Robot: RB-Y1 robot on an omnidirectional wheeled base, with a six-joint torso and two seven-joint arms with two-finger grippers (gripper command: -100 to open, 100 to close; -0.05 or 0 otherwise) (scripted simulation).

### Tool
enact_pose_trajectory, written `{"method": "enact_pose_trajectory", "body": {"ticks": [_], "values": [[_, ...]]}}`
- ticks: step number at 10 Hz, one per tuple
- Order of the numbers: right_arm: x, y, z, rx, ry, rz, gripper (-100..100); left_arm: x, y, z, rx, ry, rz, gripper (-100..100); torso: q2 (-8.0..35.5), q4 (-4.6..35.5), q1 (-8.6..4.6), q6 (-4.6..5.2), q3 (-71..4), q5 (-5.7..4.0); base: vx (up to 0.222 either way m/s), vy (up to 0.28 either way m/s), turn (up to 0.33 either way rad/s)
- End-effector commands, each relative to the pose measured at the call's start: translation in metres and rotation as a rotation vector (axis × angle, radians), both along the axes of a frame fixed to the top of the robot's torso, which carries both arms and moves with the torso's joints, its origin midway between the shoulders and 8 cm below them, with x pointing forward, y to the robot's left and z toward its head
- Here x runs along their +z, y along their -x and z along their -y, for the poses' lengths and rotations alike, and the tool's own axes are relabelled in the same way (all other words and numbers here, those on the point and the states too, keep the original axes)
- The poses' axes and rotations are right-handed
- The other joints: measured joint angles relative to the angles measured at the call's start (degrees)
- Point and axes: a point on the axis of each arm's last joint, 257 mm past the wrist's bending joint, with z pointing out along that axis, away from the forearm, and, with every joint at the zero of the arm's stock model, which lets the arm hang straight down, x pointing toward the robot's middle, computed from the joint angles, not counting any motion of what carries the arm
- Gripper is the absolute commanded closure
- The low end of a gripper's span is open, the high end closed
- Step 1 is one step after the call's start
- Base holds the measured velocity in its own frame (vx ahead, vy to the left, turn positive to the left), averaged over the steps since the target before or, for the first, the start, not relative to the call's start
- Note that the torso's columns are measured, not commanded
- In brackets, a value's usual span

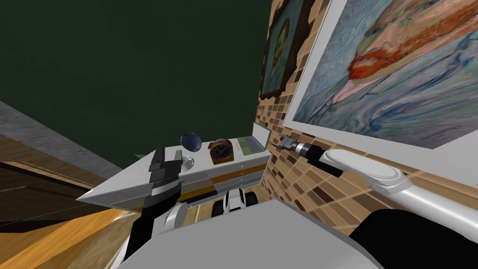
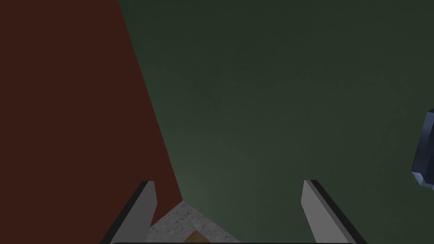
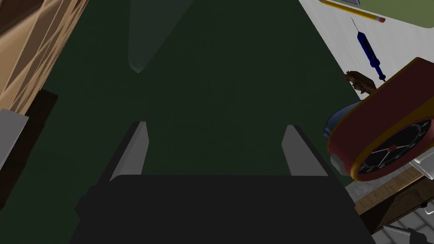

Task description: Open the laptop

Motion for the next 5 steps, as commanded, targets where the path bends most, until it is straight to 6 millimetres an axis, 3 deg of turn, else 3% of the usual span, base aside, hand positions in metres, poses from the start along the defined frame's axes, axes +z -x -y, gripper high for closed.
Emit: {"method": "enact_pose_trajectory", "body": {"ticks": [1,5], "values": [[0.006,-0.007,0.019,-0.021,0.152,0.014,-100,0.000,0.000,0.000,0.000,0.000,0.000,0,-0.24,-0.02,-0.13,-0.07,-0.29,0.18,0.092,0.033,0.034],[0.009,-0.012,0.034,-0.033,0.278,0.019,-100,0.000,0.000,0.000,0.000,0.000,0.000,0,-0.63,-0.17,-0.51,-0.36,-0.55,0.02,0.052,0.001,0.034]]}}
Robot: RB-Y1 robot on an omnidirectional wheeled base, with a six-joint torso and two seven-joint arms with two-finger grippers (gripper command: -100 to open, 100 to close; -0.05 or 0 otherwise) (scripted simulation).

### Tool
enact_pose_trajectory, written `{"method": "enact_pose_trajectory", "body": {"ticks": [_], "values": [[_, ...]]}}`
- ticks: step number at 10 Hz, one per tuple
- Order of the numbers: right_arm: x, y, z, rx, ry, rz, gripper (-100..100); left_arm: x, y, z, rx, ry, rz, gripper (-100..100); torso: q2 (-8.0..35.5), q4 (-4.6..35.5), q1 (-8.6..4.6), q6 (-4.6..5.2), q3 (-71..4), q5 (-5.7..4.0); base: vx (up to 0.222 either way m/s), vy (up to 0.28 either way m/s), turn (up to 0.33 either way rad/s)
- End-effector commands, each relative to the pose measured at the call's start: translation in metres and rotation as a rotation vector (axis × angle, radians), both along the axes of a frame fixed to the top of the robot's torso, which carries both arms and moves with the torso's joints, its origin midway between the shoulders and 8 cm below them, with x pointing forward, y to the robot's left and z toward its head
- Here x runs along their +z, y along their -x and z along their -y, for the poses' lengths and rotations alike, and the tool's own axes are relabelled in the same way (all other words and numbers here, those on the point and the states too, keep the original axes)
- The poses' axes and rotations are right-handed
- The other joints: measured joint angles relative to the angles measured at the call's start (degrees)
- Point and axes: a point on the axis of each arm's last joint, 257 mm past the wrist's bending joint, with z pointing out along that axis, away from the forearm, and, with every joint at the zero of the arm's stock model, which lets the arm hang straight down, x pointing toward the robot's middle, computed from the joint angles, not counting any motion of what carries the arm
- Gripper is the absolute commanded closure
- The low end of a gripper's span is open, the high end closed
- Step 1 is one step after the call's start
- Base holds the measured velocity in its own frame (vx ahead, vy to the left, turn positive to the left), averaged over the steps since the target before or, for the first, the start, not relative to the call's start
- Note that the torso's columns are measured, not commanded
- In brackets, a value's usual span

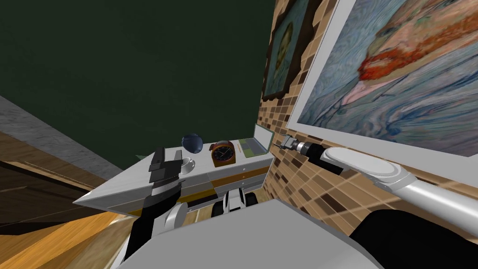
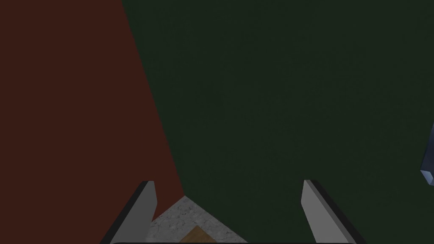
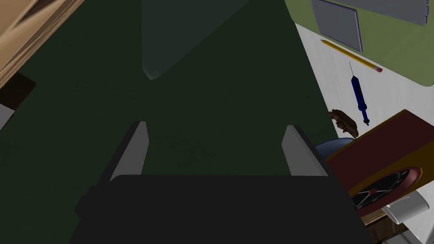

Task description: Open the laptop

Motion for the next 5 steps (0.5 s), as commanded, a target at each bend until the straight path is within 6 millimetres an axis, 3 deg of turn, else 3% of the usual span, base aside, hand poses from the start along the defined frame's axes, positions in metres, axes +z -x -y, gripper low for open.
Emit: {"method": "enact_pose_trajectory", "body": {"ticks": [1,4,5], "values": [[0.013,-0.007,0.010,-0.002,0.085,0.023,-100,0.000,0.000,0.000,0.000,0.000,0.000,0,-0.10,-0.01,-0.16,-0.02,-0.16,0.07,0.026,0.002,0.020],[0.016,-0.010,0.017,-0.006,0.153,0.027,-100,0.000,0.000,0.000,0.000,0.000,0.000,0,-0.19,0.03,-0.29,-0.02,-0.35,0.28,0.019,0.006,0.029],[0.001,-0.004,0.014,-0.008,0.118,0.004,-100,0.000,0.000,0.000,0.000,0.000,0.000,0,-0.23,-0.08,-0.02,-0.05,-0.21,0.05,-0.014,0.029,-0.043]]}}
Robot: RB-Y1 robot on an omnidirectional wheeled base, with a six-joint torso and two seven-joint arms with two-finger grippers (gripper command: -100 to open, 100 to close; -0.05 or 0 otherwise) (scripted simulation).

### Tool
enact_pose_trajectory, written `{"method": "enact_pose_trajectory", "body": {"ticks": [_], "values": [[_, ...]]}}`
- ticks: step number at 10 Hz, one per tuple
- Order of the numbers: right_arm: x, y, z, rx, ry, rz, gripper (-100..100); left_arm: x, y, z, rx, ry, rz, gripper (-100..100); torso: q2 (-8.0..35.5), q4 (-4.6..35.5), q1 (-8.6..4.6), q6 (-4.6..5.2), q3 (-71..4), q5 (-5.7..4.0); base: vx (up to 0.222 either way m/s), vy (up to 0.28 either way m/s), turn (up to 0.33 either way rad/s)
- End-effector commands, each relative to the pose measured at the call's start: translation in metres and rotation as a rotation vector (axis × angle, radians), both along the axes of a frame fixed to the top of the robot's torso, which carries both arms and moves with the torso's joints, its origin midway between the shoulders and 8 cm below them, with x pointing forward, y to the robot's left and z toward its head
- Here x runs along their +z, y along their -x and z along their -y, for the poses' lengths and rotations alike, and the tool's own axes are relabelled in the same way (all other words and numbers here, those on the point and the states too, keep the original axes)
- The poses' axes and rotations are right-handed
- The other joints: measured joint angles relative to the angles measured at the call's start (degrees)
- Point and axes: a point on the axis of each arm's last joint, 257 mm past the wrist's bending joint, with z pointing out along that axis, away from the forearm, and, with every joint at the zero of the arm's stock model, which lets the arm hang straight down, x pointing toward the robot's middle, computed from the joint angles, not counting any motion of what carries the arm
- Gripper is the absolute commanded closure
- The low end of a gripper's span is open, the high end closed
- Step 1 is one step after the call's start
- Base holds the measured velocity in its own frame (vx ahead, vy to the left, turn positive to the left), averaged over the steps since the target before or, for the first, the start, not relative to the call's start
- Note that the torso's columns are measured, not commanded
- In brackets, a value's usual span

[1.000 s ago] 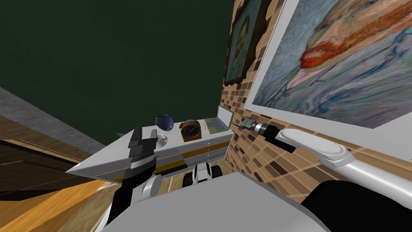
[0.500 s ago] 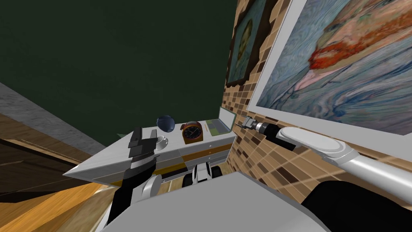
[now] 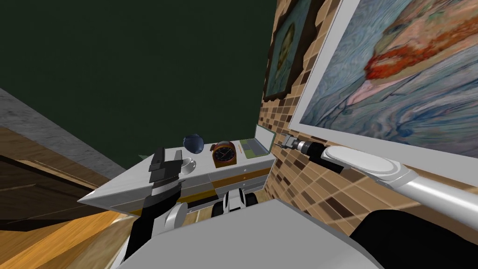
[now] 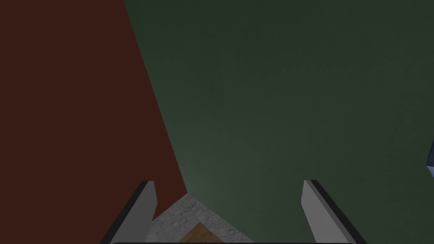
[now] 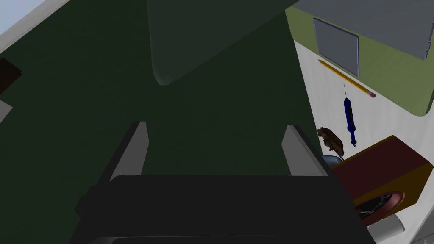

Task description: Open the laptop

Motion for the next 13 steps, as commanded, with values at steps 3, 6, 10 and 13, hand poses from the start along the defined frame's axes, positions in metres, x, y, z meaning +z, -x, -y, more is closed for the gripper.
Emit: {"method": "enact_pose_trajectory", "body": {"ticks": [3,6,10,13], "values": [[0.003,-0.005,0.022,-0.042,0.014,-0.003,-100,0.000,0.000,0.000,0.000,0.000,0.000,0,0.95,0.13,0.85,0.58,1.04,-0.43,0.001,0.081,0.117],[-0.001,-0.001,0.006,-0.012,0.002,-0.004,100,0.000,0.000,0.000,0.000,0.000,0.000,0,1.55,0.32,0.85,0.75,1.47,-0.46,0.005,-0.023,-0.066],[0.016,-0.007,0.001,0.008,0.019,0.010,-100,0.000,0.000,0.000,0.000,0.000,0.000,0,1.74,0.50,0.41,0.70,1.12,0.02,0.017,-0.038,-0.037],[0.019,-0.008,0.000,0.011,0.022,0.013,-100,0.000,0.000,0.000,0.000,0.000,0.000,0,1.41,0.54,-0.03,0.46,0.77,0.28,-0.006,-0.012,0.046]]}}
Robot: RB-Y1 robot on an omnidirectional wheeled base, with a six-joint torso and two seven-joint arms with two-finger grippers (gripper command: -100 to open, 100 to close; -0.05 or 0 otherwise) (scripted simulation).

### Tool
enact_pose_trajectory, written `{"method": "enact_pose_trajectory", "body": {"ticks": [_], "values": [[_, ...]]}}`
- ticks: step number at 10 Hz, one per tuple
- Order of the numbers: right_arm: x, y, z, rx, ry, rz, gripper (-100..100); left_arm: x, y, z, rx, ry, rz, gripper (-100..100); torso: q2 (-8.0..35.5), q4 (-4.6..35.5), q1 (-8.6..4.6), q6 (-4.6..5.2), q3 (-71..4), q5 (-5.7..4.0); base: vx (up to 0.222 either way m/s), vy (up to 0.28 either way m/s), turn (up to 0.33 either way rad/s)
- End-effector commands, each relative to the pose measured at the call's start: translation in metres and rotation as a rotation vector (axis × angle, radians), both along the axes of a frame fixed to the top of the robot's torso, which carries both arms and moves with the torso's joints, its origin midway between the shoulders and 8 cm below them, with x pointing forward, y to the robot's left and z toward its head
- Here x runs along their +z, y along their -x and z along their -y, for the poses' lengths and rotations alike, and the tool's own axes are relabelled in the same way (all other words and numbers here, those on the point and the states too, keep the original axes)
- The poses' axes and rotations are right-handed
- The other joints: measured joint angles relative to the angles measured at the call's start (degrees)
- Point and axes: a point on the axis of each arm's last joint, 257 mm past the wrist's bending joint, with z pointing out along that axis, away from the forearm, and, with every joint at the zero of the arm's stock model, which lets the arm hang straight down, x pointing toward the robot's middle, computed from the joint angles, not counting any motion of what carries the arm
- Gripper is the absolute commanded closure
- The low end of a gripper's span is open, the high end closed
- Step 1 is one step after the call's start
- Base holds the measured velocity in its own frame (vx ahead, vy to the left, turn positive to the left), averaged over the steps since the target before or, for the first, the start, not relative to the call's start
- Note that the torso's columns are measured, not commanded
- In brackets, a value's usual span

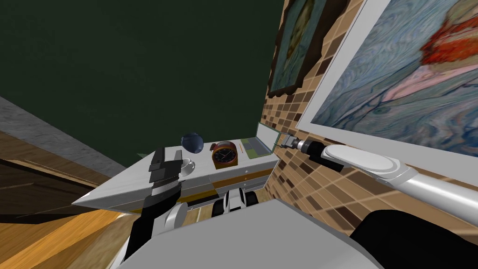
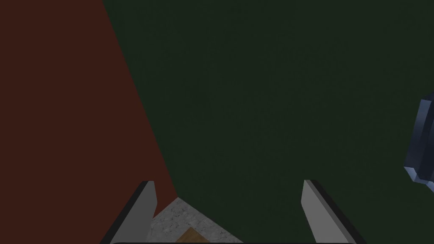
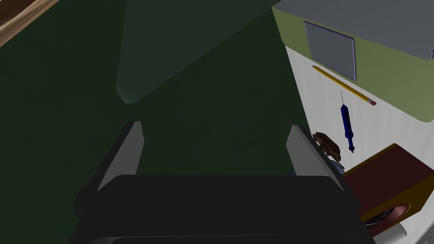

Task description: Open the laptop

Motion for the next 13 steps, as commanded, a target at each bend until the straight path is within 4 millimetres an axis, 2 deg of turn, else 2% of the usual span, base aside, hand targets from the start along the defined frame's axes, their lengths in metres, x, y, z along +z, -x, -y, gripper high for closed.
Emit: {"method": "enact_pose_trajectory", "body": {"ticks": [1,2,4,10,13], "values": [[0.021,-0.008,0.001,0.009,0.030,0.028,-100,0.000,0.000,0.000,0.000,0.000,0.000,0,-0.21,-0.02,0.10,0.32,-0.10,0.04,0.014,0.001,-0.032],[0.021,-0.008,0.001,0.009,0.030,0.028,-100,0.000,0.000,0.000,0.000,0.000,0.000,0,-0.16,0.04,-0.23,0.25,-0.26,0.17,0.016,-0.014,-0.005],[0.024,-0.009,0.001,0.011,0.033,0.030,-100,0.000,0.000,0.000,0.000,0.000,0.000,0,-0.24,-0.05,-0.27,0.23,-0.12,-0.16,-0.004,-0.010,0.001],[0.030,-0.011,0.000,0.016,0.039,0.036,-100,0.000,0.000,0.000,0.000,0.000,0.000,0,-0.08,0.12,-0.63,0.00,-0.48,0.40,0.007,-0.002,-0.001],[0.031,-0.012,0.000,0.017,0.040,0.037,-100,0.000,0.000,0.000,0.000,0.000,0.000,0,0.04,0.08,-0.76,-0.16,-0.34,0.15,-0.004,-0.004,-0.003]]}}
